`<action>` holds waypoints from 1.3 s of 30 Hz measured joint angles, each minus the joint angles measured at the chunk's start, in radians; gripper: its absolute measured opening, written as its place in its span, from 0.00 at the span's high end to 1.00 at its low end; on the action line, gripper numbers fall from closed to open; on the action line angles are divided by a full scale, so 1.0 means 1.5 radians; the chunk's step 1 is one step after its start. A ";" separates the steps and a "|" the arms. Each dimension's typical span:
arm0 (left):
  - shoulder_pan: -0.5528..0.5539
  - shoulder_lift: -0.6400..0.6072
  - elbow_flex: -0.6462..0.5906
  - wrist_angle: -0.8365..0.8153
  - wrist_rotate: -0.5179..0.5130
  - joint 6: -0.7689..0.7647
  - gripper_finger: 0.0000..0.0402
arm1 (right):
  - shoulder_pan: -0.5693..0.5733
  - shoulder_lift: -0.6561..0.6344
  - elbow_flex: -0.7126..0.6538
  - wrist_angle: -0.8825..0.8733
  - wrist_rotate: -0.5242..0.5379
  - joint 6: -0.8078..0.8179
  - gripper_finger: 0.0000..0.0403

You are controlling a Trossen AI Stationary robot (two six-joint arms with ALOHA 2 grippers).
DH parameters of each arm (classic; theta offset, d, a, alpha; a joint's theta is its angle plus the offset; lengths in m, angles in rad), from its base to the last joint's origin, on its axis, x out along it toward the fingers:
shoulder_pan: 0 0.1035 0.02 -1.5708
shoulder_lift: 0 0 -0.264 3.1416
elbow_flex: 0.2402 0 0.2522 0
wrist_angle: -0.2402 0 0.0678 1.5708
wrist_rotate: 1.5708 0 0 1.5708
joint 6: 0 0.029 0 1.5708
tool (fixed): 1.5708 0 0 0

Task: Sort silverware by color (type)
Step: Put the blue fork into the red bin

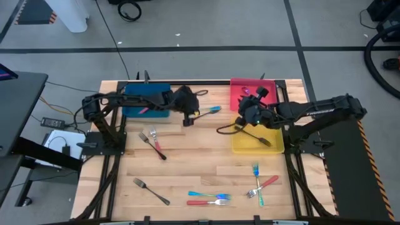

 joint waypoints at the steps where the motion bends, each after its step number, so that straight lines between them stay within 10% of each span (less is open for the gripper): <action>1: 0.007 0.000 0.000 0.007 0.000 -0.001 0.96 | -0.011 0.000 0.000 -0.001 0.000 -0.001 0.80; 9: 0.041 -0.005 0.000 0.039 -0.008 -0.003 0.96 | -0.087 0.000 0.000 -0.073 -0.039 0.068 0.80; 16: 0.069 -0.084 0.001 0.032 -0.189 0.060 0.96 | -0.111 0.000 0.000 -0.081 -0.041 0.081 0.80; 39: 0.207 -0.209 0.000 -0.346 -0.168 -0.066 0.96 | -0.125 0.001 0.000 -0.080 -0.072 0.082 0.80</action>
